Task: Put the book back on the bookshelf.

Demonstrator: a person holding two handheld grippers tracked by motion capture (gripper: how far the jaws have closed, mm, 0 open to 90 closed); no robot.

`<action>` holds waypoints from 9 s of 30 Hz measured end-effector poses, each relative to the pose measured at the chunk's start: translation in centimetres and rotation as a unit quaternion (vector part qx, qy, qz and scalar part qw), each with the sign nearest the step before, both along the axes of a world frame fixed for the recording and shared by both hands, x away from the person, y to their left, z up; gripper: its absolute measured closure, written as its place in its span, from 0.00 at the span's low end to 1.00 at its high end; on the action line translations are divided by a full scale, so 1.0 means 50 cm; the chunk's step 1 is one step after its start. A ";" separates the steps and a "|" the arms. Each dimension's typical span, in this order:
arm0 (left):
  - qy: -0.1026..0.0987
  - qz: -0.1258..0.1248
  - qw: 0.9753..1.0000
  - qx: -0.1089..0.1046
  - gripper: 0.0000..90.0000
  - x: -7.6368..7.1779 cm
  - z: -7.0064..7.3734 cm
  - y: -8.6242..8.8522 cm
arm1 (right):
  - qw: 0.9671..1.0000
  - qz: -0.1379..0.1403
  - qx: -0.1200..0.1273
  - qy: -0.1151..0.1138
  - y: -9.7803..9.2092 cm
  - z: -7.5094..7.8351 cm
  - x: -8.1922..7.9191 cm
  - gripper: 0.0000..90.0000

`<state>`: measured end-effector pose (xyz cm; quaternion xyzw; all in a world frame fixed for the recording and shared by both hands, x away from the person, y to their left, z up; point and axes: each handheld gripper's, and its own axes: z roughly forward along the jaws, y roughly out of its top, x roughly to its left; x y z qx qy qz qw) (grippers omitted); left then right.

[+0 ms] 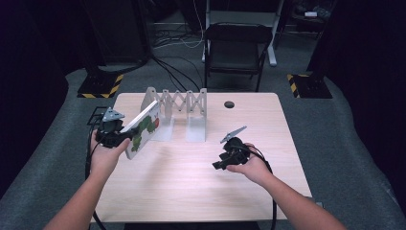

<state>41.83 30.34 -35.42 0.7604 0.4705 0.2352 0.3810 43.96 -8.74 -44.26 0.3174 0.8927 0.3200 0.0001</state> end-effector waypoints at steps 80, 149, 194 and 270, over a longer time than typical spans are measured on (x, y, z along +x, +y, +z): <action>0.036 0.082 0.996 0.030 0.84 0.132 -0.108 -0.067 | 1.000 -0.012 0.001 0.003 -0.036 -0.007 -0.009 0.52; 0.078 0.141 0.987 0.025 0.84 0.184 -0.158 -0.093 | 1.000 -0.002 -0.006 0.002 -0.024 -0.021 -0.017 0.52; 0.067 0.146 0.986 0.032 0.58 0.169 -0.143 -0.094 | 1.000 0.000 -0.004 -0.002 -0.022 -0.025 -0.012 0.52; 0.051 -0.008 0.998 -0.025 0.52 -0.033 -0.148 -0.071 | 1.000 0.002 -0.017 -0.010 -0.003 -0.044 -0.026 0.52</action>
